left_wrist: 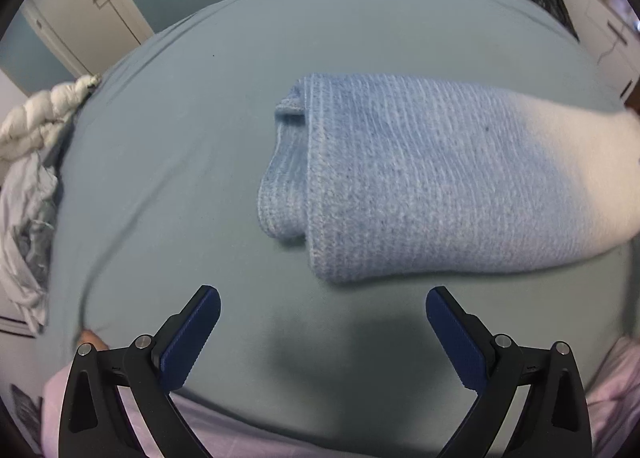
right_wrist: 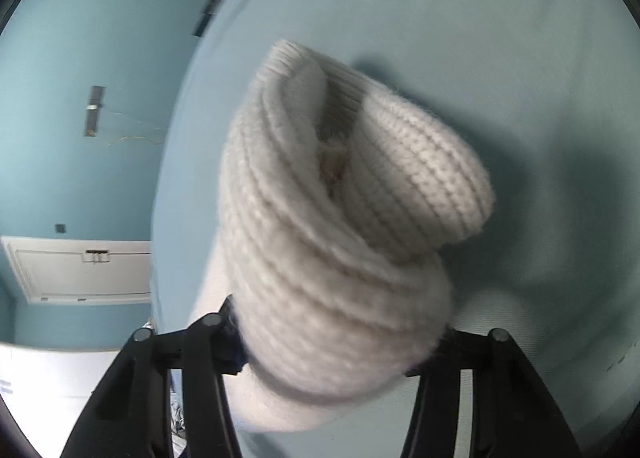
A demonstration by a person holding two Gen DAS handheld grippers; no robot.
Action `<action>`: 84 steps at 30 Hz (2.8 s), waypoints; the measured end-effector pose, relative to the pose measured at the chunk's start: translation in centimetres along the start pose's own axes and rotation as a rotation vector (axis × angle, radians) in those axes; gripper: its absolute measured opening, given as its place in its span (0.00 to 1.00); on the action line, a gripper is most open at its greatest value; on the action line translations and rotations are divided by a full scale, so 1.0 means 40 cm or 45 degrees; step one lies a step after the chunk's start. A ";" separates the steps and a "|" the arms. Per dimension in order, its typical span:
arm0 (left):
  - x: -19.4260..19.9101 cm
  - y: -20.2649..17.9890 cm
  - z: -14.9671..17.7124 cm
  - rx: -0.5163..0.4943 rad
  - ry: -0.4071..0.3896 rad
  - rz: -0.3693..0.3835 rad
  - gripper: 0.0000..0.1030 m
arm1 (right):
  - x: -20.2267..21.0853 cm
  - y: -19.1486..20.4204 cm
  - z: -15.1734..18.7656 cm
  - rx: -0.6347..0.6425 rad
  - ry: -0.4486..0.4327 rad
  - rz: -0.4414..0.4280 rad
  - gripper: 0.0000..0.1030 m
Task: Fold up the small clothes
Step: 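Grasp the cream end of the folded sweater with the right gripper, then lift the cream end with the right gripper and fold it over the blue part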
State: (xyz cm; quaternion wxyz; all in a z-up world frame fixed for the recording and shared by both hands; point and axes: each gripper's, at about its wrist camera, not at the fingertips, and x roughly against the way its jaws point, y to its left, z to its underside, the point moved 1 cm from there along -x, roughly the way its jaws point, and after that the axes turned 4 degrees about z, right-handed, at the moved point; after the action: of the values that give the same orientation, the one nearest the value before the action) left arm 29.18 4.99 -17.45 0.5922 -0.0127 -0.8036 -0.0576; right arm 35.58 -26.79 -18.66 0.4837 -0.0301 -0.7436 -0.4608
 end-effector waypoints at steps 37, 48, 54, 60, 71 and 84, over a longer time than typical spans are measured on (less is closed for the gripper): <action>-0.010 -0.564 -0.056 -0.372 -0.396 -0.016 1.00 | 0.237 -0.004 0.111 0.657 -0.266 0.036 0.40; -0.065 -0.572 0.009 -0.271 -0.241 0.120 1.00 | 0.238 0.068 0.140 0.787 -0.279 0.033 0.40; -0.014 -0.540 -0.058 -0.234 -0.241 0.237 1.00 | 0.249 0.072 0.137 0.829 -0.308 0.014 0.40; -0.032 -0.619 -0.101 -0.372 -0.225 0.155 1.00 | 0.246 0.069 0.127 0.826 -0.308 0.019 0.40; -0.022 -0.587 -0.277 -0.263 -0.261 -0.009 1.00 | 0.250 0.088 0.135 0.872 -0.340 0.023 0.40; -0.042 -0.532 -0.260 -0.151 -0.368 -0.176 1.00 | 0.244 0.141 0.191 1.042 -0.389 0.038 0.40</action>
State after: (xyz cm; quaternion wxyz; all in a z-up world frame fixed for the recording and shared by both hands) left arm 37.67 -17.18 -17.69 0.4635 -0.0005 -0.8745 -0.1429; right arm 27.87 -22.02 -8.48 0.3468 0.0856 -0.9273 -0.1115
